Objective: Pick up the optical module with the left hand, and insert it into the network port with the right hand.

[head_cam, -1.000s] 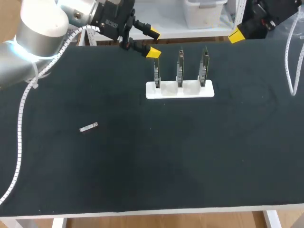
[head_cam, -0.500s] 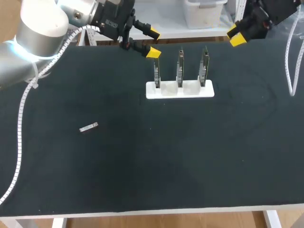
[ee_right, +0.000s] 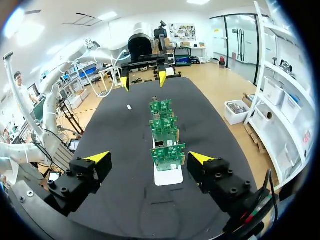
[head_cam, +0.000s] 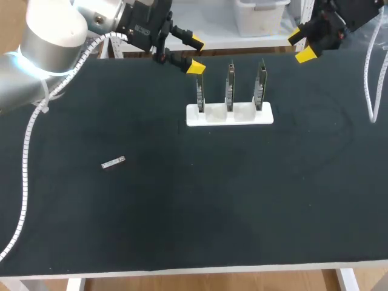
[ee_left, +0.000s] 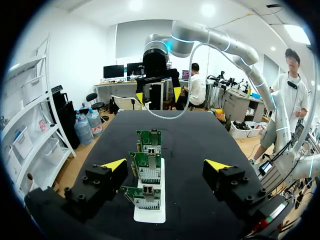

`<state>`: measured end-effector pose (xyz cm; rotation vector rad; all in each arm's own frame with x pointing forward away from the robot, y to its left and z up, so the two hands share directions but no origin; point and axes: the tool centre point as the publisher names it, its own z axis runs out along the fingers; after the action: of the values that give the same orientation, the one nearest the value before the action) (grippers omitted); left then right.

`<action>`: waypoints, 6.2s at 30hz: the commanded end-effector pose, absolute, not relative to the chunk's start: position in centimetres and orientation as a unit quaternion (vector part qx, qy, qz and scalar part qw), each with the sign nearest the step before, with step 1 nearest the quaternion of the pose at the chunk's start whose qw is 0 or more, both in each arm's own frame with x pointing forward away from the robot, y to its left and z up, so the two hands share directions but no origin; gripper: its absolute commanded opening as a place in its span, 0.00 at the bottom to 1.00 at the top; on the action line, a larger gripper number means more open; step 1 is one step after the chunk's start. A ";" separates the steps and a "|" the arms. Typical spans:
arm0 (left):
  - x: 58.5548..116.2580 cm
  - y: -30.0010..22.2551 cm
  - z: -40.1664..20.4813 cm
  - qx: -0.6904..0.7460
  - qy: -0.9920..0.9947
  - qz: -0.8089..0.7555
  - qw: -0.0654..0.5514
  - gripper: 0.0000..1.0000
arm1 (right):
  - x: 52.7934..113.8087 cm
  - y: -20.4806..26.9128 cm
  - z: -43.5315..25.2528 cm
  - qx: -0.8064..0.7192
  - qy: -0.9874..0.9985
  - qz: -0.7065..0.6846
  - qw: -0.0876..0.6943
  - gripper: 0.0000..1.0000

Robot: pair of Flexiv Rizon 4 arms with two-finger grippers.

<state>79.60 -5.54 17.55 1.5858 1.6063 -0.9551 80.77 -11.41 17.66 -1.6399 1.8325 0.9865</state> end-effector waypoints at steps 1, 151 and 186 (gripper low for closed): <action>79.7 -5.5 17.5 0.610 0.616 -0.367 0.338 1.00 | 80.4 -11.4 17.7 -0.600 0.672 0.359 0.246 1.00; 63.8 16.9 -0.6 0.509 0.860 -0.025 0.013 1.00 | 80.4 -11.4 17.7 -0.600 0.672 0.359 0.246 1.00; 64.3 17.1 -1.6 0.504 0.863 -0.030 -0.002 0.75 | 80.4 -11.4 17.7 -0.600 0.672 0.359 0.246 1.00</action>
<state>64.08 17.08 -1.45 1.5790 2.7144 -0.0882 80.76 -11.41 17.65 -1.6397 1.8326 0.9862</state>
